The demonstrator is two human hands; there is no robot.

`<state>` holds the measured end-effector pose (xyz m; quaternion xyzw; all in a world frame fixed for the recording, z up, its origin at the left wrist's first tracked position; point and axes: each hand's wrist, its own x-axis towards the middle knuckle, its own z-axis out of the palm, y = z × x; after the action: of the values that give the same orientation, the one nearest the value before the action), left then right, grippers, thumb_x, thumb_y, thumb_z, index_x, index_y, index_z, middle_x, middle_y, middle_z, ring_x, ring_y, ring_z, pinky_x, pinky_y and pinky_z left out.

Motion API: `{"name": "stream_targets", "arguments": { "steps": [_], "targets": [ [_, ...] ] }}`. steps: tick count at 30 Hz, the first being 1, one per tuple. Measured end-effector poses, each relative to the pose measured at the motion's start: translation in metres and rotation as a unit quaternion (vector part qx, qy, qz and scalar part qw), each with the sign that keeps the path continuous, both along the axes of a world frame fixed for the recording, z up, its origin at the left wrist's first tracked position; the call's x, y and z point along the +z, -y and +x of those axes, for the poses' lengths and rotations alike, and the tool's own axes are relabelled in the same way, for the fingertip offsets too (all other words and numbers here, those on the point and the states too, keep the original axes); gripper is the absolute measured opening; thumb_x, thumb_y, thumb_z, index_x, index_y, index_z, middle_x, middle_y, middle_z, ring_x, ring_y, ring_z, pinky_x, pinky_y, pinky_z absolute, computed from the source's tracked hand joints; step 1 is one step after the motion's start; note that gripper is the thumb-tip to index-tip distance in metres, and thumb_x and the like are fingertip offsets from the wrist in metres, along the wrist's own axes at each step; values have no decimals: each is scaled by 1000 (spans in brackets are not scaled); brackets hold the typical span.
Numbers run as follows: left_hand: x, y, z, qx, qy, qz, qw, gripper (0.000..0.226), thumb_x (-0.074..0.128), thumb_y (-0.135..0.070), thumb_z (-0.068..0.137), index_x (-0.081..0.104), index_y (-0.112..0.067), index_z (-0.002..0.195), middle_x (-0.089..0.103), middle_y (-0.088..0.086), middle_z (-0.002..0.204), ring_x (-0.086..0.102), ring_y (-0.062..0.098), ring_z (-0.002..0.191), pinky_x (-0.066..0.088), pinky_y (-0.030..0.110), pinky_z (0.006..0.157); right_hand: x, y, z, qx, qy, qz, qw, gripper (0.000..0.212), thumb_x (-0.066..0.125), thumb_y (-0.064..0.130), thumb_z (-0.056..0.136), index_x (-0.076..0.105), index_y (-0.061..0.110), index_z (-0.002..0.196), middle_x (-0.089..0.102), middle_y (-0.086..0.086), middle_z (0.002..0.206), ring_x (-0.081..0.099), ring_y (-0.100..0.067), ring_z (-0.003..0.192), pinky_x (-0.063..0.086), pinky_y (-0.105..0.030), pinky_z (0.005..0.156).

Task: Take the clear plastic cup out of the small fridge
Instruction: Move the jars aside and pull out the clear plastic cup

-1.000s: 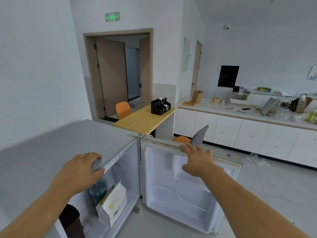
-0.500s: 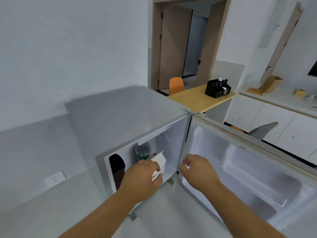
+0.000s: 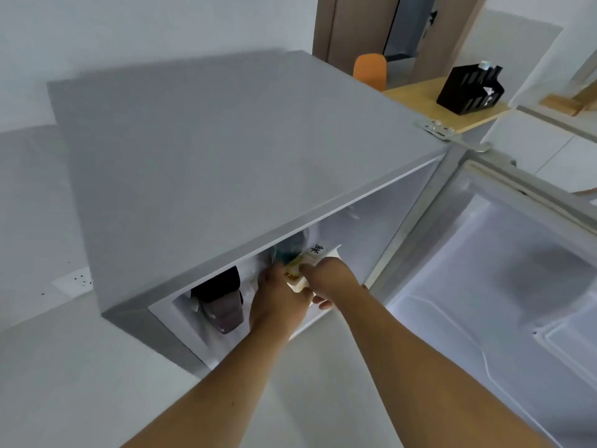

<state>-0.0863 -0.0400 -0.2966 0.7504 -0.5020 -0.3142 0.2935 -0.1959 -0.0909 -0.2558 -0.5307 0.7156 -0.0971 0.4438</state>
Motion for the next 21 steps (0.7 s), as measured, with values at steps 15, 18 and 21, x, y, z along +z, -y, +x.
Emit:
{"name": "stream_targets", "arguments": {
  "steps": [15, 18, 21],
  "targets": [
    [-24, 52, -54, -68, -134, 67, 986, 24, 74, -41, 88, 56, -26, 93, 64, -9, 85, 60, 12, 74, 45, 26, 63, 0, 79, -59, 184, -224, -242, 926, 26, 47, 19, 105, 63, 19, 125, 69, -14, 113, 63, -34, 99, 41, -30, 71],
    [-22, 62, -55, -71, -145, 61, 985, 23, 71, -37, 90, 60, -25, 106, 66, -8, 104, 64, 14, 95, 52, 31, 85, -5, 84, -51, 160, -192, -260, 933, 39, 46, 10, 101, 60, 16, 137, 65, -13, 133, 62, -36, 118, 50, -35, 90],
    [-19, 59, -45, -87, -92, 32, 991, 18, 63, -28, 95, 68, -11, 92, 73, -5, 92, 69, 16, 91, 52, 31, 80, -6, 75, -46, 121, -192, -270, 936, 46, 52, 10, 95, 55, 17, 140, 60, -14, 137, 61, -38, 119, 54, -40, 84]
  ]
}}
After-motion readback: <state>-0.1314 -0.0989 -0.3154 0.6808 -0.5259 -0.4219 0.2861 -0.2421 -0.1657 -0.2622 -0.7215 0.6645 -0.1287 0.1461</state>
